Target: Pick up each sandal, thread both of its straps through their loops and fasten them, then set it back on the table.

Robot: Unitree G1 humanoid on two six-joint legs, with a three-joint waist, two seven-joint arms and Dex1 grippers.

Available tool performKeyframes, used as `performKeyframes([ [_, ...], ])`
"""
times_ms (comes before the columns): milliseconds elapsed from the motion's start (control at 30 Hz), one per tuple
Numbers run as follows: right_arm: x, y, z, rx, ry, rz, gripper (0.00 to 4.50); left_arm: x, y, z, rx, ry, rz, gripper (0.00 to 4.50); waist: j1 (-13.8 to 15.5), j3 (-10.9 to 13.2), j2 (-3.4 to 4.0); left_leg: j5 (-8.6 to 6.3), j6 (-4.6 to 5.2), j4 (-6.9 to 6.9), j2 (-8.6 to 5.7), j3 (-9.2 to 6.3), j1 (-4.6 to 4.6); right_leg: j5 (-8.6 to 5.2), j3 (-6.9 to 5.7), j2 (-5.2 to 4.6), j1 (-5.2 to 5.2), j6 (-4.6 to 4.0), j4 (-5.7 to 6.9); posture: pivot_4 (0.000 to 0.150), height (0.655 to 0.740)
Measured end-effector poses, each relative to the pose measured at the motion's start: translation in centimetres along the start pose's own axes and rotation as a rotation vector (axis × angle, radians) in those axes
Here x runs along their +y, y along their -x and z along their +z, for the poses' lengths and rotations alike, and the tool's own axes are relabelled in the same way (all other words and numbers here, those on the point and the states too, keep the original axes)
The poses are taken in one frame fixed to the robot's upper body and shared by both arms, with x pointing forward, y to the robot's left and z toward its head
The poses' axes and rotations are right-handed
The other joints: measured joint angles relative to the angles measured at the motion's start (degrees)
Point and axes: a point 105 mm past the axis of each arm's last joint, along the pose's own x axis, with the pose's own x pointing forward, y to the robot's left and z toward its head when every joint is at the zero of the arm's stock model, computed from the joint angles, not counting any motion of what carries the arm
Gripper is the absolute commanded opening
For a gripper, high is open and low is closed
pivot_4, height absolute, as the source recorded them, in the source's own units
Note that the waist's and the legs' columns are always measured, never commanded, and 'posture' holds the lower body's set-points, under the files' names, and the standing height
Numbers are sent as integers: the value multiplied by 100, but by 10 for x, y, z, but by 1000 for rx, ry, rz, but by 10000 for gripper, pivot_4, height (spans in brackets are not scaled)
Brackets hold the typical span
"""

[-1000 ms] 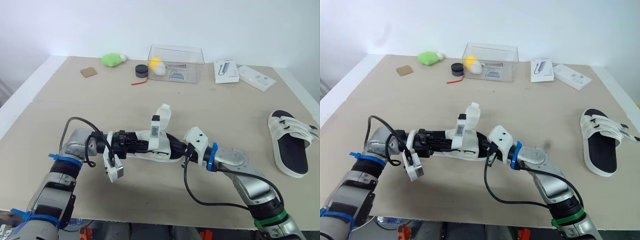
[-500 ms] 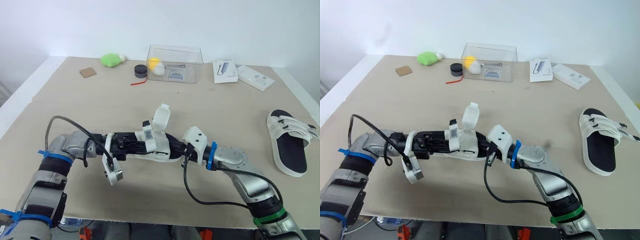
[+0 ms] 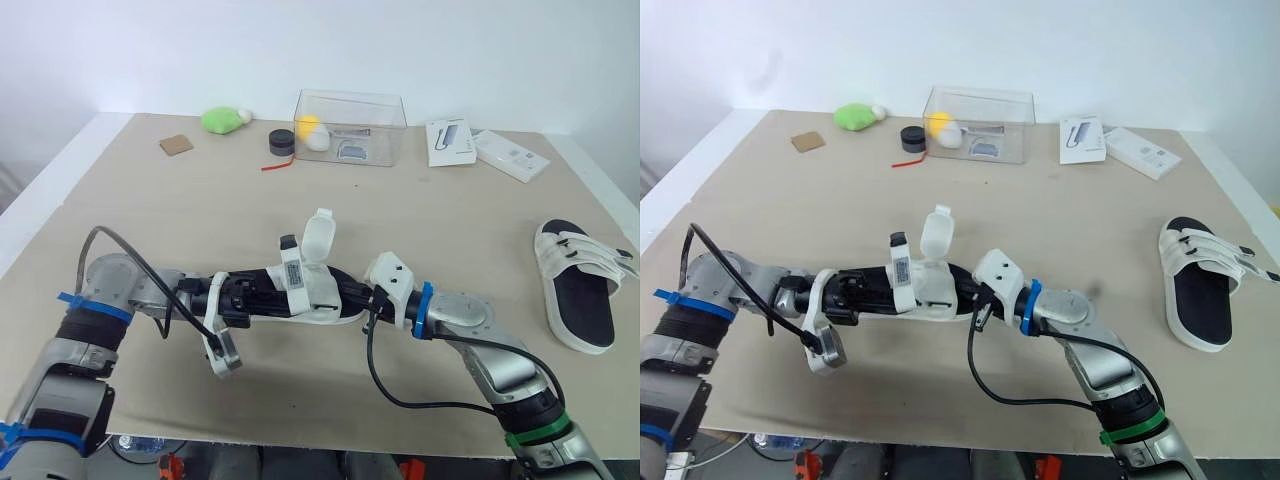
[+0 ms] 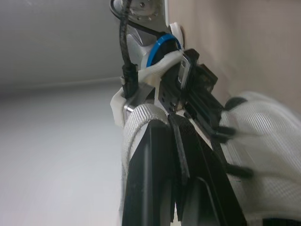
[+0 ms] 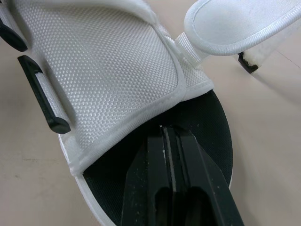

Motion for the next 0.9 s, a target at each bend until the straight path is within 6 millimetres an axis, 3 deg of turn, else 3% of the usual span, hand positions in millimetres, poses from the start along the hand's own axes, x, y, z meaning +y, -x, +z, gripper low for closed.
performKeyframes([
  [300, -2, -2, 0, 2, -3, 0, 0, -11, 3, -7, -22, -128, 67, 834, -1, 0, 0, 13, -22, 1, 0, 1, 0, -5, -2, -1, -5, -10, 2, 1500, 7400],
  [667, -2, -2, 0, 0, -1, 1, 0, -8, 5, -13, -32, -169, 107, 834, 0, 0, -1, 12, -24, 1, 0, 4, -1, -6, -1, -2, -7, -11, 2, 1500, 7400],
  [700, -2, -2, 0, 0, -1, 4, 0, -7, 6, -16, -4, -145, 114, 4553, 0, 0, -1, 12, -24, 0, 0, 4, -1, -6, -1, -2, -7, -11, 2, 1500, 7400],
  [767, -2, -2, 1, 0, 0, 5, 0, -6, 6, -17, 5, -121, 123, 5787, 0, 0, -1, 13, -24, 0, 0, 4, -1, -6, -1, -2, -7, -11, 2, 1500, 7400],
  [800, -2, -2, 1, 0, 0, 6, 0, -5, 5, -17, 6, -102, 128, 12235, 0, 0, -1, 13, -25, 0, 0, 5, -1, -6, -1, -2, -7, -11, 2, 1500, 7400],
  [900, -2, -2, 1, 1, 1, 7, 0, 0, 3, -18, 5, -92, 144, 21231, 0, 0, -1, 13, -25, 0, 0, 4, -1, -6, -1, -2, -7, -11, 2, 1500, 7400],
])
